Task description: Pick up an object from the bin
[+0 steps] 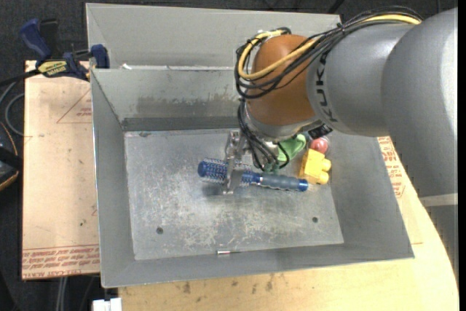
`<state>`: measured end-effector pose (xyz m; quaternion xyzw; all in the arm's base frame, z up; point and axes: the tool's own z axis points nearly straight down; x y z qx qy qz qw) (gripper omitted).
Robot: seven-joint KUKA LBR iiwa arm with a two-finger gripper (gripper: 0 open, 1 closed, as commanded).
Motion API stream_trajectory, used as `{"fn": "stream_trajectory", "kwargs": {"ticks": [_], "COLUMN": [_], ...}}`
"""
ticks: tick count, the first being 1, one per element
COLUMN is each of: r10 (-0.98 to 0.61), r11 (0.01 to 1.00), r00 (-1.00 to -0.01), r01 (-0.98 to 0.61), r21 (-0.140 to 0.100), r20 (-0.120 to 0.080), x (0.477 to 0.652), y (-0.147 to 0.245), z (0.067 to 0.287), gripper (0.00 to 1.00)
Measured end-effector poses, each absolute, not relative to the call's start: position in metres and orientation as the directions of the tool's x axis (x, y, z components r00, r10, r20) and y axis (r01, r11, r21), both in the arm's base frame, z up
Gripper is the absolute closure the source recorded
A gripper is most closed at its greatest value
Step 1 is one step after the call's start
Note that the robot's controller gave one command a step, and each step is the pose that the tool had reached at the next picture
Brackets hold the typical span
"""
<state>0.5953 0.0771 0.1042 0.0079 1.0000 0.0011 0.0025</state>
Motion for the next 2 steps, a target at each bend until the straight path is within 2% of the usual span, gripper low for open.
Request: {"fn": "stream_trajectory", "kwargs": {"ticks": [1,2], "r10": [0.017,0.017], "r11": [1.000,1.000], "r00": [-1.000,-1.000], "r01": [0.017,0.017], "r21": [0.002,0.002], "r20": [-0.002,-0.002], "x": [0.596,0.596], "y": [0.077,0.078], "z": [0.110,0.130], "gripper": [1.00,1.00]}}
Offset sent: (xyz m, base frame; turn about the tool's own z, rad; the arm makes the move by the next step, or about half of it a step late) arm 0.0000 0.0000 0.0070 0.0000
